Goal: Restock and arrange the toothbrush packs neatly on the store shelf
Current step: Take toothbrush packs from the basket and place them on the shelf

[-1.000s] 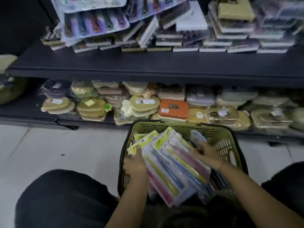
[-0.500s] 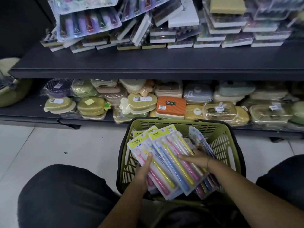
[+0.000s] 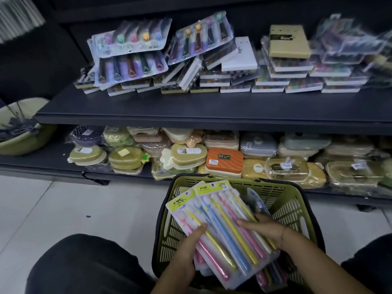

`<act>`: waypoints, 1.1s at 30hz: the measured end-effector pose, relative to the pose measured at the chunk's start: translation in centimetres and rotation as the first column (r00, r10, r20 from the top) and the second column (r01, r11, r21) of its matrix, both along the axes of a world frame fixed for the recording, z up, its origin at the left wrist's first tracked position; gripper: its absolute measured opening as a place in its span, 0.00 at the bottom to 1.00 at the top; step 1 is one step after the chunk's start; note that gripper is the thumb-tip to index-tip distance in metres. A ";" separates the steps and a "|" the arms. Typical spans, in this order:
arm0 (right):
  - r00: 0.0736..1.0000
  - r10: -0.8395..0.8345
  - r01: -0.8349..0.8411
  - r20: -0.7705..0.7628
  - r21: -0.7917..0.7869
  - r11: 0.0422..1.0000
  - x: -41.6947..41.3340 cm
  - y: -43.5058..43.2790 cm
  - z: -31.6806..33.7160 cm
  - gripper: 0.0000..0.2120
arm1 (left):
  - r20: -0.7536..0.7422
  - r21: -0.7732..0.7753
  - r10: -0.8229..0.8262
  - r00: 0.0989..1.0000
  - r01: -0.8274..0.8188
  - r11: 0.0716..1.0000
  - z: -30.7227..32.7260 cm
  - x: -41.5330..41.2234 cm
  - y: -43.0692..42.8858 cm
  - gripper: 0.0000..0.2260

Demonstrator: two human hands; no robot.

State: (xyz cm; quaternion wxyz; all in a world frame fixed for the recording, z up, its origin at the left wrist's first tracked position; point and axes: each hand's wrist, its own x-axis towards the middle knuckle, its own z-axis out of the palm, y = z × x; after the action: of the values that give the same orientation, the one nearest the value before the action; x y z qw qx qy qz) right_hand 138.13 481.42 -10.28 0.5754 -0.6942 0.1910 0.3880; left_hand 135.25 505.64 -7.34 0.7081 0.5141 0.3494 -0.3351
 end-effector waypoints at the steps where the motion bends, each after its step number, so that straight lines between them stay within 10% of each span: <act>1: 1.000 -0.009 0.009 0.022 0.017 1.000 0.2 -0.2 0.6 0.49 | 0.004 0.003 0.018 1.000 -0.018 1.000 0.4 0.1 0.1 0.22; 14: 0.979 -0.062 0.162 -0.196 0.547 0.821 -0.3 2.1 6.5 0.42 | 0.098 0.044 -0.006 0.995 0.002 0.999 7.2 1.4 4.2 0.08; 33: 0.937 -0.229 0.053 0.263 0.541 0.840 4.1 3.2 20.7 0.49 | 0.451 -0.182 0.115 0.885 -0.034 0.983 20.1 6.4 4.1 0.16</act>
State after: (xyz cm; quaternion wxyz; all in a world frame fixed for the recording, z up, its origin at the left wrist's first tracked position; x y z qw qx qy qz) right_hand 142.26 484.63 10.39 0.7934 -0.5472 0.0339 0.2646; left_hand 141.62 509.70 12.74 0.8240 0.5030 0.1616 -0.2047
